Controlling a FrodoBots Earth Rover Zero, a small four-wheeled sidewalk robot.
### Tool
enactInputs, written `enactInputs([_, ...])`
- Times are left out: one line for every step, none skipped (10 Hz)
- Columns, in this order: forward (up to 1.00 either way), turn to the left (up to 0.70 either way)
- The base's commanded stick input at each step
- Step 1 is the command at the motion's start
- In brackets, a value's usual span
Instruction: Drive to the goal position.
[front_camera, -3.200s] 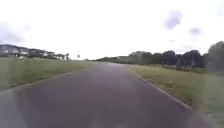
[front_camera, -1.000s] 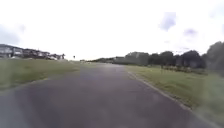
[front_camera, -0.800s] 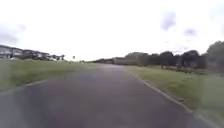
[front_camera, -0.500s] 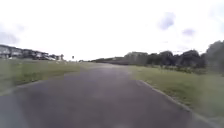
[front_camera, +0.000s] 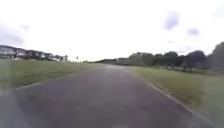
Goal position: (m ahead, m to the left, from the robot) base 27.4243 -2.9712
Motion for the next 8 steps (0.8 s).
enactInputs([0.7,0.02])
enactInputs([0.7,0.02])
enactInputs([0.7,0.02])
enactInputs([0.7,0.02])
enactInputs([0.7,0.02])
enactInputs([0.7,0.02])
enactInputs([0.7,0.02])
enactInputs([0.7,0.02])
